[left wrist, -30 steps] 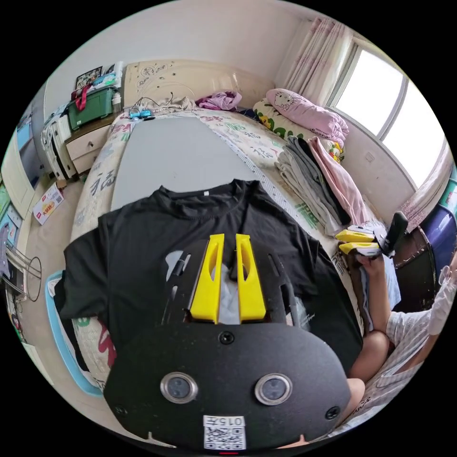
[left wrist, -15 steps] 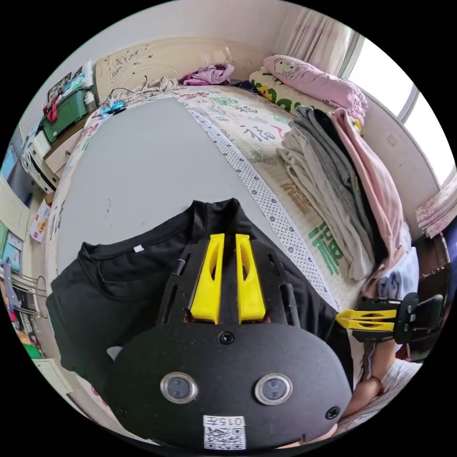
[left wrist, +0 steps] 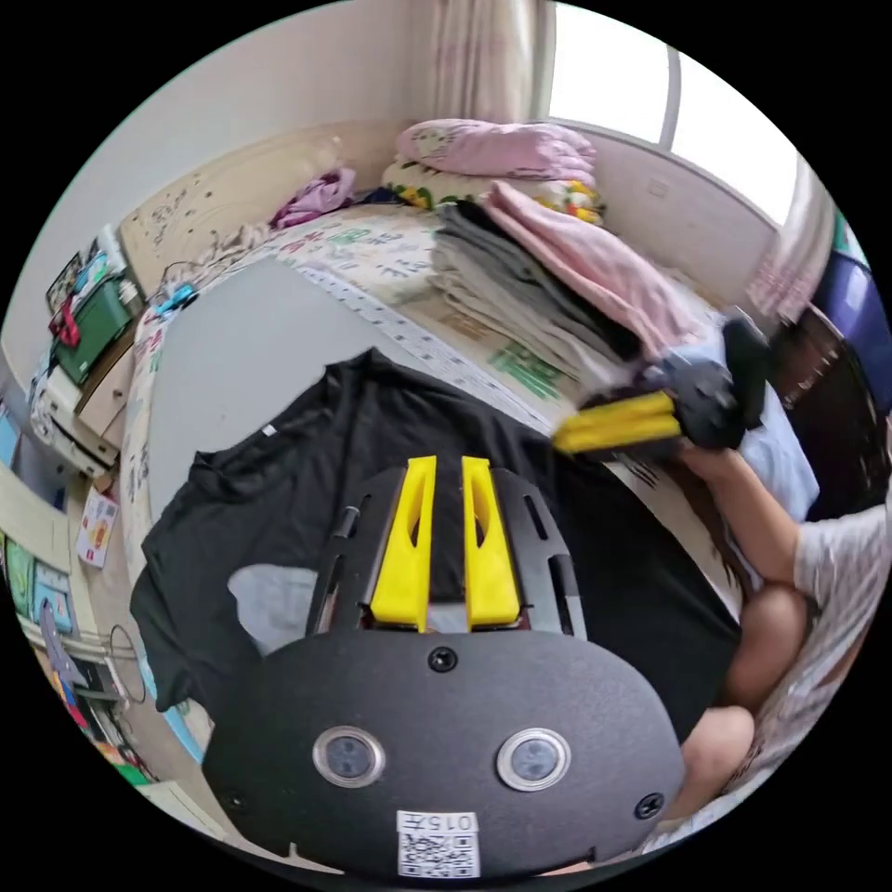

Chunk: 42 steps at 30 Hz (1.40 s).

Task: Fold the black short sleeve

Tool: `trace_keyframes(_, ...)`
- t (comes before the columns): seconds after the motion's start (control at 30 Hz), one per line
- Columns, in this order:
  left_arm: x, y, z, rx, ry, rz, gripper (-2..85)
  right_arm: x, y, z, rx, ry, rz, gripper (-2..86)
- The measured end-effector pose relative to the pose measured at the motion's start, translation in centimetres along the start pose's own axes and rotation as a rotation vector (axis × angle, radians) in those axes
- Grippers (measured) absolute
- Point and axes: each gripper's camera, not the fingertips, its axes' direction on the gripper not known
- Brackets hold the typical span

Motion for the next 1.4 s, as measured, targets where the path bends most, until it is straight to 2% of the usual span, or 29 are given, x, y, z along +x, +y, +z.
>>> trace_keyframes(0.17,6.0,5.3,0.1,-0.082,0.028,0.105,5.0,1.5,0.6,-0.2,0.01,-0.024,0.061,0.7)
trace_keyframes(0.23,6.6,5.8,1.0,-0.106,0.008,0.107,5.1,1.3,0.5,0.2,-0.007,-0.008,0.051,0.6)
trace_keyframes(0.4,7.0,6.0,-0.1,-0.04,0.049,0.108,6.3,1.2,0.4,0.8,-0.034,0.017,0.031,0.6)
trace_keyframes(0.47,7.8,5.7,0.3,-0.075,0.034,0.138,6.5,1.6,0.5,0.8,-0.032,0.002,0.04,0.6)
trace_keyframes(0.67,8.5,6.2,-0.7,-0.053,0.033,0.167,0.3,2.1,0.7,0.9,-0.033,0.005,0.042,0.6)
trace_keyframes(0.93,8.4,6.9,-2.2,-0.057,0.026,0.17,-0.3,3.3,1.0,1.1,-0.053,0.005,0.067,0.5)
trace_keyframes(1.1,6.9,6.9,-2.6,-0.041,0.077,0.098,1.8,3.8,1.2,1.0,-0.053,0.001,0.075,0.5)
trace_keyframes(1.2,2.9,7.4,-5.6,0.091,0.114,-0.056,4.3,4.2,1.4,0.9,-0.048,-0.01,0.082,0.5)
trace_keyframes(1.27,-1.4,7.6,-6.7,0.114,0.055,-0.204,6.9,4.2,1.5,0.9,-0.05,-0.003,0.077,0.5)
trace_keyframes(1.4,-6.2,8.3,-5.7,0.059,-0.036,-0.345,7.5,4.4,1.8,0.8,-0.05,-0.002,0.077,0.5)
